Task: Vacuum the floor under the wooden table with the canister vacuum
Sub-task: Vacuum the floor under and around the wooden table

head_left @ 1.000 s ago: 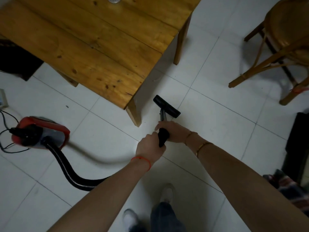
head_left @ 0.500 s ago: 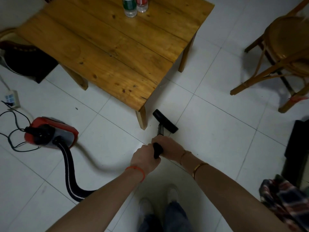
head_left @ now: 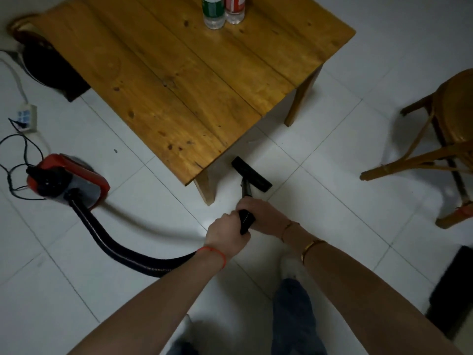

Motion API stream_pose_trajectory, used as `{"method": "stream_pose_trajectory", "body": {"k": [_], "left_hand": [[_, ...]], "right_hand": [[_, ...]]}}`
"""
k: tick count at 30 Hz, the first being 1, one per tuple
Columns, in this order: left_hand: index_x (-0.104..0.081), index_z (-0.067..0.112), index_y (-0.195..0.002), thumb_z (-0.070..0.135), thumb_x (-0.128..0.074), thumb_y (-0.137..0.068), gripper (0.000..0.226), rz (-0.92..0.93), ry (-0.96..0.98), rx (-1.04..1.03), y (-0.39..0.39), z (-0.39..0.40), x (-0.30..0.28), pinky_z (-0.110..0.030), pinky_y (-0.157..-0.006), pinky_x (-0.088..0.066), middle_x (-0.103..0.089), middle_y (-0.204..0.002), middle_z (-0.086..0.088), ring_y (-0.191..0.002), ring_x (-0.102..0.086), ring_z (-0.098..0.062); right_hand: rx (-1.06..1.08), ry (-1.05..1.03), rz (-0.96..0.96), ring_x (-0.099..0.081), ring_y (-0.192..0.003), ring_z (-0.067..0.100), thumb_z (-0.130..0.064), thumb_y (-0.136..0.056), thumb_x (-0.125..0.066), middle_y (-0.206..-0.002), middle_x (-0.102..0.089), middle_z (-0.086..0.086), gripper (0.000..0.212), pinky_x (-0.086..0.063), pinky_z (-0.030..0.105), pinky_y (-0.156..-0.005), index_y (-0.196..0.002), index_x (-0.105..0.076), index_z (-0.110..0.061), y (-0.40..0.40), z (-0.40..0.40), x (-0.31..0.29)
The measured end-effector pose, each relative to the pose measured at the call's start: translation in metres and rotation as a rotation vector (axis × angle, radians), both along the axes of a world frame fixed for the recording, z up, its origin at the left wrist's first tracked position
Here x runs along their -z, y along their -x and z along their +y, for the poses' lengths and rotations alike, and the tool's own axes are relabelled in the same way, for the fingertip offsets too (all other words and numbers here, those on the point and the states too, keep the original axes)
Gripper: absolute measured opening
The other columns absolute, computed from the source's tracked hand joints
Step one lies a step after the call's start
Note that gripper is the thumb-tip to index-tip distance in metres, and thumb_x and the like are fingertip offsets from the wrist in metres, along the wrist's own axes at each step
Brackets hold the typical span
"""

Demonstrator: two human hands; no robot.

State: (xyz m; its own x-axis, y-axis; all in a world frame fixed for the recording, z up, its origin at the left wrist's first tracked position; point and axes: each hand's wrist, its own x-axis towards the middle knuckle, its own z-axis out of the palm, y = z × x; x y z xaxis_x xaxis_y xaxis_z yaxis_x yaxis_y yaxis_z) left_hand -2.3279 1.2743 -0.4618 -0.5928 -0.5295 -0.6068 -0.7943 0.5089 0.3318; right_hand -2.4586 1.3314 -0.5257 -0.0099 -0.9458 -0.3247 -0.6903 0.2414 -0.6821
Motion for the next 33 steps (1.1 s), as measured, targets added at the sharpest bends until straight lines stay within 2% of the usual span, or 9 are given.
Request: {"method": "stream_pose_trajectory", "body": {"k": [7,12,16,19,25,29,33], "left_hand": [[-0.054,0.010,-0.103,0.027,-0.053,-0.085,0.025,0.027,0.039,-0.183,0.085,0.007,0.003,-0.029,-0.059,-0.043,-0.060,-0.085,-0.007,-0.079,-0.063,-0.029],[-0.055,0.009,-0.104,0.027,-0.055,-0.085,0.026,0.052,0.066,-0.260,0.133,0.003,0.005,-0.029,-0.061,-0.041,-0.063,-0.093,-0.009,-0.083,-0.062,-0.031],[-0.056,0.009,-0.107,0.027,-0.054,-0.085,0.029,0.064,0.105,-0.265,0.171,-0.004,0.014,-0.029,-0.062,-0.040,-0.063,-0.095,-0.010,-0.084,-0.062,-0.030],[-0.056,0.010,-0.110,0.025,-0.055,-0.085,0.030,0.060,0.101,-0.296,0.189,-0.005,0.018,-0.029,-0.062,-0.040,-0.064,-0.096,-0.009,-0.084,-0.062,-0.028],[-0.054,0.009,-0.111,0.026,-0.055,-0.086,0.030,0.053,0.085,-0.317,0.182,0.010,0.019,-0.029,-0.062,-0.040,-0.063,-0.097,-0.010,-0.085,-0.063,-0.030],[-0.054,0.009,-0.109,0.027,-0.053,-0.086,0.029,0.042,0.077,-0.313,0.157,0.030,0.012,-0.029,-0.062,-0.041,-0.064,-0.097,-0.010,-0.085,-0.063,-0.031],[-0.053,0.009,-0.107,0.027,-0.052,-0.087,0.027,0.031,0.071,-0.319,0.123,0.057,0.004,-0.029,-0.061,-0.040,-0.064,-0.094,-0.009,-0.082,-0.063,-0.030]], "right_hand": [[-0.140,0.042,-0.046,-0.060,-0.090,0.025,-0.008,-0.075,-0.054,-0.095,-0.062,0.009,0.019,-0.050,0.044,-0.082,-0.092,-0.062,-0.005,0.095,-0.016,0.002],[-0.209,0.039,-0.010,-0.059,-0.087,0.023,-0.023,-0.074,-0.049,-0.090,-0.063,0.008,0.026,-0.050,0.037,-0.079,-0.088,-0.063,-0.005,0.143,-0.033,-0.001],[-0.194,0.007,-0.005,-0.057,-0.085,0.018,-0.026,-0.079,-0.053,-0.087,-0.061,0.002,0.019,-0.050,0.034,-0.081,-0.085,-0.062,-0.010,0.182,-0.044,0.009],[-0.221,-0.004,0.004,-0.056,-0.083,0.016,-0.017,-0.084,-0.060,-0.083,-0.057,-0.002,0.006,-0.048,0.032,-0.082,-0.080,-0.060,-0.012,0.199,-0.050,0.014],[-0.242,-0.029,-0.027,-0.059,-0.089,0.020,-0.025,-0.080,-0.058,-0.093,-0.061,0.004,0.017,-0.051,0.037,-0.087,-0.087,-0.062,-0.010,0.195,-0.037,0.018],[-0.260,0.005,-0.065,-0.059,-0.090,0.020,-0.015,-0.079,-0.063,-0.095,-0.061,0.005,0.012,-0.051,0.040,-0.087,-0.090,-0.062,-0.011,0.171,-0.017,0.017],[-0.297,0.017,-0.083,-0.059,-0.092,0.019,-0.007,-0.075,-0.064,-0.098,-0.062,0.005,0.017,-0.049,0.039,-0.087,-0.093,-0.063,-0.010,0.138,0.007,0.015]]}}
